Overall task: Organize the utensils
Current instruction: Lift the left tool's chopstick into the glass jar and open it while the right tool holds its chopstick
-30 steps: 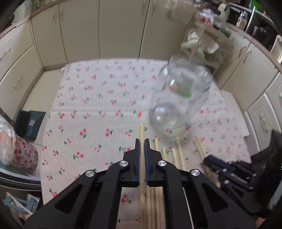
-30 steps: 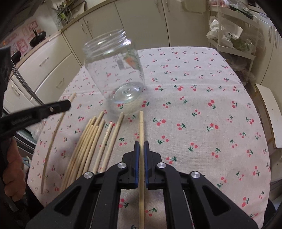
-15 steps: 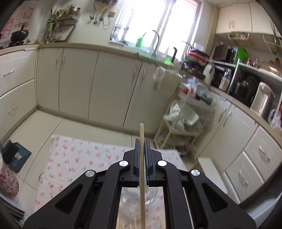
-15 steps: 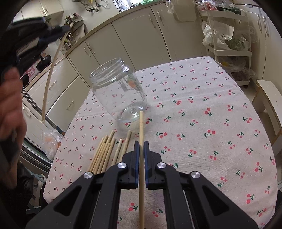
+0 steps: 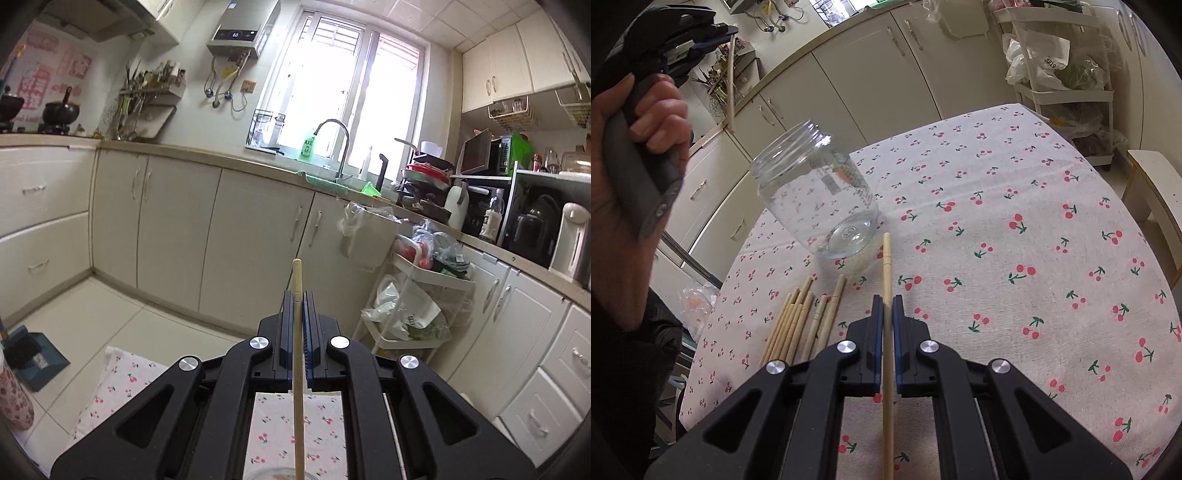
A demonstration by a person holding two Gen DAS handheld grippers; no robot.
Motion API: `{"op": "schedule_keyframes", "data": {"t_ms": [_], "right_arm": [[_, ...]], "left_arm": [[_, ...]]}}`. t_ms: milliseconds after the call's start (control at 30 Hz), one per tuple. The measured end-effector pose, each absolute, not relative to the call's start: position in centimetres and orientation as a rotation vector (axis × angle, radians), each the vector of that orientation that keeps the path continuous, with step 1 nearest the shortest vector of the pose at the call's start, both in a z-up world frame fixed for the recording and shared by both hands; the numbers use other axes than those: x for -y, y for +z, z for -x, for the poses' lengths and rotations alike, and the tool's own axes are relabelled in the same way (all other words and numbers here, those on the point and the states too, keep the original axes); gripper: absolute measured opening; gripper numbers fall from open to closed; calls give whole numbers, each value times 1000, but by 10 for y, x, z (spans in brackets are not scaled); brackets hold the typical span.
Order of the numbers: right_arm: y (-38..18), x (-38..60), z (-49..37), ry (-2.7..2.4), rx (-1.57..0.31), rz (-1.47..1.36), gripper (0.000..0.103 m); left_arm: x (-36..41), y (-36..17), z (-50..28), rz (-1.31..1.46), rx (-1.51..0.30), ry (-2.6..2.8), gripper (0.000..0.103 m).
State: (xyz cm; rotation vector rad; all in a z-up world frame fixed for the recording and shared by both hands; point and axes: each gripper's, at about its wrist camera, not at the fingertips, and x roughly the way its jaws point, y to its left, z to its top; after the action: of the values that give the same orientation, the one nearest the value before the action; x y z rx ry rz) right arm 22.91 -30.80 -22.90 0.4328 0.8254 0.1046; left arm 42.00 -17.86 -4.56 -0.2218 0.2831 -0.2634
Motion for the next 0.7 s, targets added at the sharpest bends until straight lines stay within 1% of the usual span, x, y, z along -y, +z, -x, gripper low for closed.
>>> {"op": "schedule_keyframes", "data": {"t_ms": [200, 467, 700], "right_arm": [[-231, 313, -230, 103, -816, -451, 6], [-230, 317, -231, 96, -806, -464, 6], [-205, 316, -235, 100, -741, -450, 6]], "left_arm": [[190, -72, -432, 187, -314, -241, 5], [193, -114, -420, 127, -392, -248, 5], [191, -131, -402, 35, -456, -259, 5]]}}
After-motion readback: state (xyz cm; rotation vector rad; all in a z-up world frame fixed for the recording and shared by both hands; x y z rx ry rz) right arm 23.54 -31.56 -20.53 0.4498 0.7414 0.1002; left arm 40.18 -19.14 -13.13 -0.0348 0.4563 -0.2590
